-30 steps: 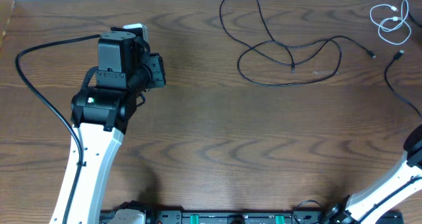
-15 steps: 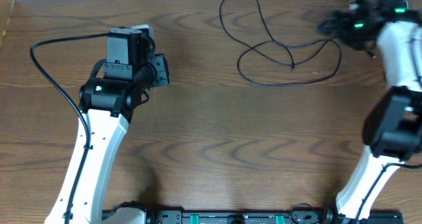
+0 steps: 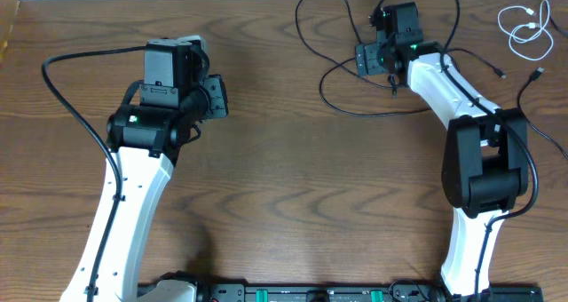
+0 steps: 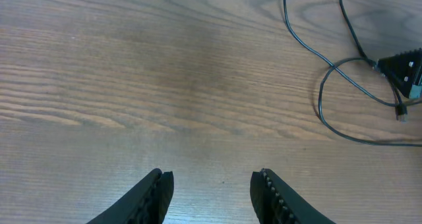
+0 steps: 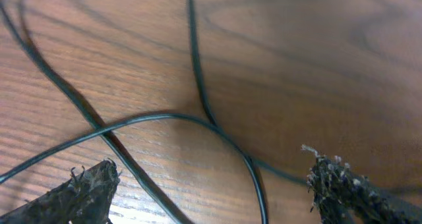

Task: Untangle cables
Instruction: 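Grasp the black cable loops with the right gripper and lift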

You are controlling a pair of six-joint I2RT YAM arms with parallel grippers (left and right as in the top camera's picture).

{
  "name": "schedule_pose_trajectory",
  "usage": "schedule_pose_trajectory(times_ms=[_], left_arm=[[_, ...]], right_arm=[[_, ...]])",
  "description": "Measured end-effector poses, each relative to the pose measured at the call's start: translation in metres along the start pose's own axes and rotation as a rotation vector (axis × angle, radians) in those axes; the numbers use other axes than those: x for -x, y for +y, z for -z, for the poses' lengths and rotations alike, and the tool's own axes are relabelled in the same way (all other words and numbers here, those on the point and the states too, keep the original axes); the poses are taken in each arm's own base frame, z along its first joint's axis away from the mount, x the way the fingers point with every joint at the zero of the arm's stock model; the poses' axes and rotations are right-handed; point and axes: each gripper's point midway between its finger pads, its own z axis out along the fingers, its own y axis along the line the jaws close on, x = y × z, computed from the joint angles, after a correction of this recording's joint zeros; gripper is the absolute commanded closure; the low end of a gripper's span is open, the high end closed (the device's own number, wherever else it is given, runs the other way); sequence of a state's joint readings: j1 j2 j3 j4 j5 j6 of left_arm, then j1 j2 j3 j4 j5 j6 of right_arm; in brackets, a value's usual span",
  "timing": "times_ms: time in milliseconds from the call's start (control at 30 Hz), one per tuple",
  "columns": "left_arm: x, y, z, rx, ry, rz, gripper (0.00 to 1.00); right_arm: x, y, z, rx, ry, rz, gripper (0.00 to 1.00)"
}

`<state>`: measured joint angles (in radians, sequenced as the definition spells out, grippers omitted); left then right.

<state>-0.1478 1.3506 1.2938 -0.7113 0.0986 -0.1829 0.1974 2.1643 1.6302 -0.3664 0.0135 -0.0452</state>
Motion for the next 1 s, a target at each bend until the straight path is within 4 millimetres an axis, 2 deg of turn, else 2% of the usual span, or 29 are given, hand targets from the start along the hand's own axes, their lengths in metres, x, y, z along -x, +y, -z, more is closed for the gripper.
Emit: schedule_pose_trajectory(times_ms=[133,200,233,400,600,833,1000], left_arm=[[-0.003,0.001,0.0,0.004,0.014,0.001,0.56],[-0.005,0.001,0.0,0.005,0.019,0.001,0.56],[-0.005,0.001,0.0,0.005,0.021,0.001,0.56],[-0.006,0.002,0.0,0.006,0.025,0.001,0.56],[-0.007,0.002,0.0,0.007,0.029,0.001,0.56],[-0.008,0.002,0.0,0.009,0.034,0.002,0.56],[-0.011,0.003,0.0,0.011,0.043,0.002,0.56]], right_arm=[[0.023,0.002,0.0,0.056,-0.108,0.153,0.09],[0.022,0.002,-0.002,0.092,-0.115,0.171,0.09],[0.021,0.002,-0.004,0.113,-0.114,0.175,0.09],[-0.012,-0.009,-0.026,0.241,-0.048,0.139,0.07],[-0.034,-0.011,-0.042,0.303,-0.008,0.107,0.07],[-0.036,-0.005,-0.044,0.339,-0.013,0.112,0.1],[-0.046,0.008,-0.035,0.422,0.042,0.104,0.12]])
